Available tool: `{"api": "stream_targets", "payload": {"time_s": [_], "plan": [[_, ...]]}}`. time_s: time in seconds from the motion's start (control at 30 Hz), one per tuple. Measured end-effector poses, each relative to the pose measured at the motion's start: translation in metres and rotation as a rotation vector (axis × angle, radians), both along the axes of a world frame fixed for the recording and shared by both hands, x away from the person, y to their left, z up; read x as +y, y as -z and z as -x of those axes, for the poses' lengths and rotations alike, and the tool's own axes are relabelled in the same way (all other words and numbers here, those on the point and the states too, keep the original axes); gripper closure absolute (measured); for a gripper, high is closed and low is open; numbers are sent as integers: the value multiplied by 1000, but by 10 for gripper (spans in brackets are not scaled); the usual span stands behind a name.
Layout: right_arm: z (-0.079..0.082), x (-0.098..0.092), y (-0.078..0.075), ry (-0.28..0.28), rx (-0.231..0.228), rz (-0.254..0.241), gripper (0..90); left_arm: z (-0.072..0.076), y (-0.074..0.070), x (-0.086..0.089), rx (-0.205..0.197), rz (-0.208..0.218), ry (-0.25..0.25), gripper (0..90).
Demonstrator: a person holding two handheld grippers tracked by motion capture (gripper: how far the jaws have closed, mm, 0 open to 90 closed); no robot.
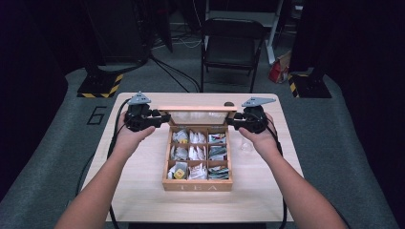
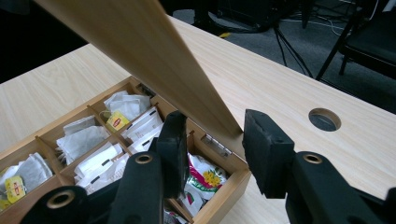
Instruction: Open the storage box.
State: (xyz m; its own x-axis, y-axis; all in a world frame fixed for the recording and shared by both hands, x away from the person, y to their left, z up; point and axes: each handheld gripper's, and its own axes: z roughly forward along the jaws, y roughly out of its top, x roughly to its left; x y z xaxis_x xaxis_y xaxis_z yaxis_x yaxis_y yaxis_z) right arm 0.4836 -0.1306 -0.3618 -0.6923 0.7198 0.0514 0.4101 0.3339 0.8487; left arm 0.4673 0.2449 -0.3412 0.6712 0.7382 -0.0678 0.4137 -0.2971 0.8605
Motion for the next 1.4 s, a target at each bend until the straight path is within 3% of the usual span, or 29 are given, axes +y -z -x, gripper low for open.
{"api": "stream_targets", "payload": {"time_s": [0.6,1.23,1.4], "plan": [[-10,1,-4,10,0,1,612,-21,30,-2,30,5,-21,560],[-16,2,-5,21,-4,-10,614,-33,33,-4,20,5,-46,605],[-18,1,-3,21,1,-2,573,-35,31,-4,26,4,-48,606]]}}
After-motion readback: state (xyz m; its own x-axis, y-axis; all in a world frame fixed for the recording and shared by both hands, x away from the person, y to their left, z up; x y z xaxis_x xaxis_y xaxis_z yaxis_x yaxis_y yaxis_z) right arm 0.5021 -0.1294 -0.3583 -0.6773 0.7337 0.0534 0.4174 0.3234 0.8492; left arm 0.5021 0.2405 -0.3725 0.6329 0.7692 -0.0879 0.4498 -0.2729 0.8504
